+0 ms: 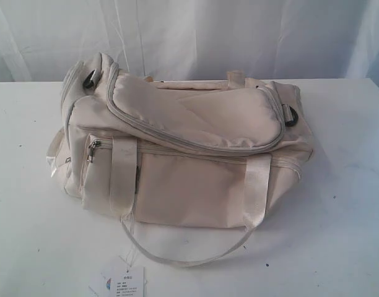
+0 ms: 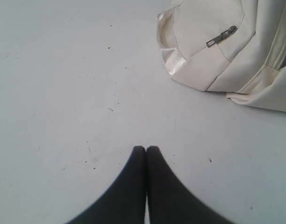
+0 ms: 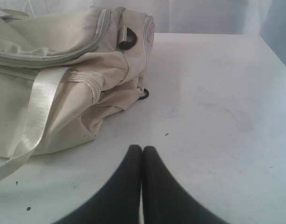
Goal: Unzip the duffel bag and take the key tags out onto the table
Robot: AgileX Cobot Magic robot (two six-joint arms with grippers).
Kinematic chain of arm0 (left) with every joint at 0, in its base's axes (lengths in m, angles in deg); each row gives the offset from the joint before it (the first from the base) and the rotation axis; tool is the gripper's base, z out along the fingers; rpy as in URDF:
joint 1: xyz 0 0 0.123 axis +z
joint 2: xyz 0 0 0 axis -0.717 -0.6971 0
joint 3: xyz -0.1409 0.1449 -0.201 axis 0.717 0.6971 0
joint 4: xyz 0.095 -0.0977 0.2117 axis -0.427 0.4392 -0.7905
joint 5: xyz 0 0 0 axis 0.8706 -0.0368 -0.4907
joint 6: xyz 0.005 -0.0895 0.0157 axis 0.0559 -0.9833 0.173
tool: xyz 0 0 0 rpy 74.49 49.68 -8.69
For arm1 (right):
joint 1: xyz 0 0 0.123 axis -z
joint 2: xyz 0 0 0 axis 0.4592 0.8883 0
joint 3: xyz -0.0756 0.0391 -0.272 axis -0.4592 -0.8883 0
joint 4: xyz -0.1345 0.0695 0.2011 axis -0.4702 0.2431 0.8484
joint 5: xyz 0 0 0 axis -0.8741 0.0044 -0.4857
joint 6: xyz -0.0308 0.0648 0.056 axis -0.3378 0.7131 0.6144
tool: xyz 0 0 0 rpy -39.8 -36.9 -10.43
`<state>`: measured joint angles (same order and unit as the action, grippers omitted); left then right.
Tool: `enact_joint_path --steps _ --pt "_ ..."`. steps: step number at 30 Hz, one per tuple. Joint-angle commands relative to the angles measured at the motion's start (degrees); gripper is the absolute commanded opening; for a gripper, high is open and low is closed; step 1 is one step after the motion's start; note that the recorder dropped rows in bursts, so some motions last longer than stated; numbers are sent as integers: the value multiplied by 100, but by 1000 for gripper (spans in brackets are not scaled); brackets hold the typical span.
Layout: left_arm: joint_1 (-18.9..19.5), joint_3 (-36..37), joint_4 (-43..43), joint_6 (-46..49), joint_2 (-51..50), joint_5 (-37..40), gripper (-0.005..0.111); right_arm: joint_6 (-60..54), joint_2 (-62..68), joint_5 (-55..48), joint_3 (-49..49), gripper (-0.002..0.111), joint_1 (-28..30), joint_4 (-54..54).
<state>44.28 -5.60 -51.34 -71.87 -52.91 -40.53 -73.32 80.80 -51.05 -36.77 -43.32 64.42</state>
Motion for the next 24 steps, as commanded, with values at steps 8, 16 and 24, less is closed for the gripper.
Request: enact_joint_path --steps 8,16,24 --pt "-40 22 19 -4 28 -633 0 -29 -39 133 21 0 6 -32" --pt "-40 22 19 -4 28 -3700 0 -29 -39 2424 21 0 6 -32" --pt "-40 22 19 -4 28 -6182 0 -29 -39 4208 21 0 6 -32"
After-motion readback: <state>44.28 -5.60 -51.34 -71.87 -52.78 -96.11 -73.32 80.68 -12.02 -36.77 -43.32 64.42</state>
